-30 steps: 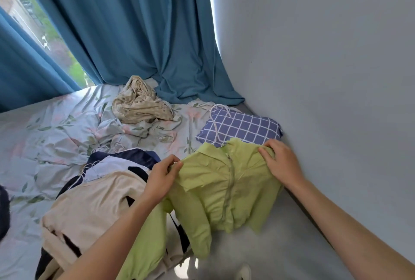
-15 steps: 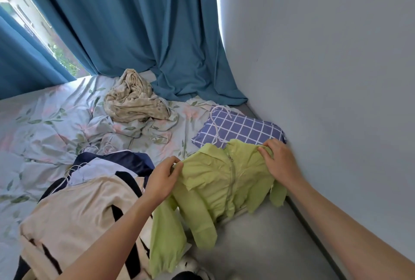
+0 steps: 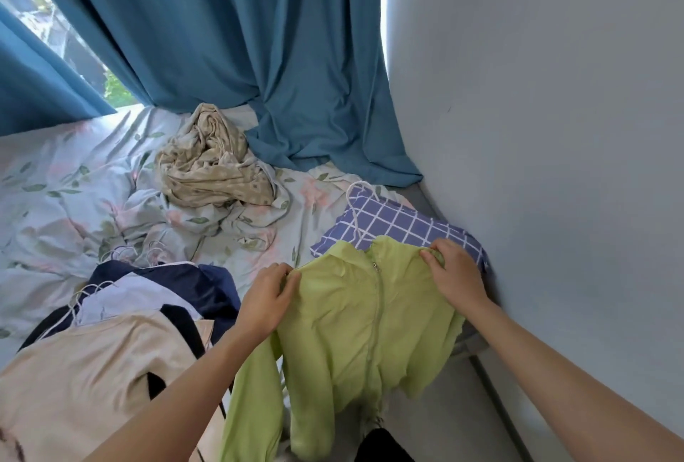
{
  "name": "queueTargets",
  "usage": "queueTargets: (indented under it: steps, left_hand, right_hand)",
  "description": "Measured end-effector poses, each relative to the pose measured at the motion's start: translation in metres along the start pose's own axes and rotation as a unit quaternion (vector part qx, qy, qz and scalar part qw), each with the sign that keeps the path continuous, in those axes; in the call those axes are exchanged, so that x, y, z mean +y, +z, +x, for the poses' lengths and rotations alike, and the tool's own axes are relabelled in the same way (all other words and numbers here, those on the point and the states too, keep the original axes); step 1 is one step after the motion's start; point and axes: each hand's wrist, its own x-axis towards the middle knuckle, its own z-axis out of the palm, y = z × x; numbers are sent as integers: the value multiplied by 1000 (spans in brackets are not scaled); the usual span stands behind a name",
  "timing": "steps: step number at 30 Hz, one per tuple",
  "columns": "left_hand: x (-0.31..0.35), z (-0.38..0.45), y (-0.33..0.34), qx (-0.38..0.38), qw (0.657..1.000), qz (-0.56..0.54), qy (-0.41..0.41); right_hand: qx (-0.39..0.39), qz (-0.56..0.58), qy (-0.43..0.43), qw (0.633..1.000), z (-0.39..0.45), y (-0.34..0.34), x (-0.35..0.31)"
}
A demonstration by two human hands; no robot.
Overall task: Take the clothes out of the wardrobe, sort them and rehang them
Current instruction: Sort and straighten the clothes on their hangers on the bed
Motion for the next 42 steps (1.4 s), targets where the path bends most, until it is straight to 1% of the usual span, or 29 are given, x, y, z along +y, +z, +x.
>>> queueTargets:
  steps: [6,12,18,20,24,27,29,31,33,36,42]
  left_hand:
    - [-15,66,39,11,998,42,-55]
    - [-75,152,98,20,995,67,-67]
    - [-150,222,160,36,993,86,-71]
    - [-169,243,175,43,992,101,-64]
    - [-199,283,196,70,987,124,-79]
    - [-218,297,210,41,979,177,-94]
    - [-224,292,211,12,970,218,-107]
    - [-224,277,206,2,969,218,-120]
    - [-221,255,194,-3,971,203,-126]
    - [-220,219,172,4,973,186,-135]
    - [-246,157,119,43,971,176,-154]
  right_hand:
    - [-69,10,-15,997,94,45,39]
    - [-117,-5,-18,993,189,123,90]
    - [-124,-9,-24,992,253,225,148]
    - [-121,-9,-24,992,271,251,160]
    - [-114,-13,-12,993,307,291,178]
    - [-118,-35,5,992,316,311,189]
    - [-104,-62,5,993,307,316,187]
    - [-61,-121,-32,990,293,313,174]
    - [-36,-148,-79,985,279,307,154]
    - [-46,-128,-117,984,254,301,116]
    - [-111,-70,-139,981,204,323,40]
